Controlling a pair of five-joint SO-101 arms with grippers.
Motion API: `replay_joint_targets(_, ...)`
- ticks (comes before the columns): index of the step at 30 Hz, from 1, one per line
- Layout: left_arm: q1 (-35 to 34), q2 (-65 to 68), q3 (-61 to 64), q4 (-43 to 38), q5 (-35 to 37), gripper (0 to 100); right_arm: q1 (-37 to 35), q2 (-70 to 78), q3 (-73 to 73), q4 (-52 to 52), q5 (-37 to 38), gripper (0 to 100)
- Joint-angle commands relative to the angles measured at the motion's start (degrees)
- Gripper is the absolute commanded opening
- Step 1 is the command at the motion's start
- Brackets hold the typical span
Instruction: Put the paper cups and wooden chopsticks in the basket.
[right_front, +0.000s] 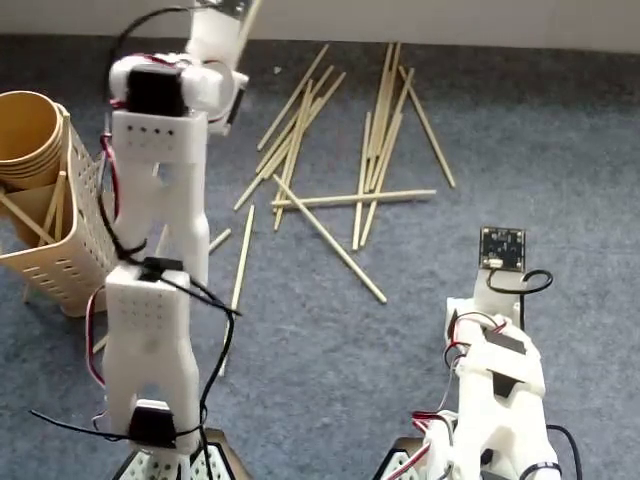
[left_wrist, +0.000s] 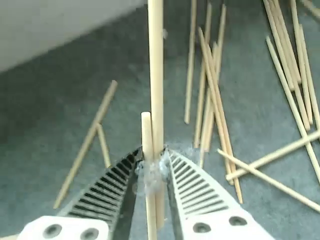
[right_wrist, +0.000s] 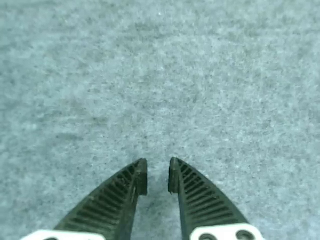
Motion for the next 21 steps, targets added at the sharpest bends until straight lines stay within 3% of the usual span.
replay_joint_targets(1, -3.8, -10.9, -7.9, 0.2, -0.5, 0, -0.2, -1.5, -0.1, -1.1, 0.0, 8.0)
replay_joint_targets(5, -7.8, -19.1, -9.6, -1.0, -0.7, 0, -0.2, -1.5, -0.1, -1.1, 0.0, 8.0)
replay_joint_targets(12, -9.1, -29.8, -9.5, -10.1, -7.6, 0, -0.2, -1.5, -0.1, -1.1, 0.0, 8.0)
replay_joint_targets(21, -18.6, -31.5, -9.5, -8.4, -8.6, 0, -0.2, -1.5, -0.1, -1.1, 0.0, 8.0)
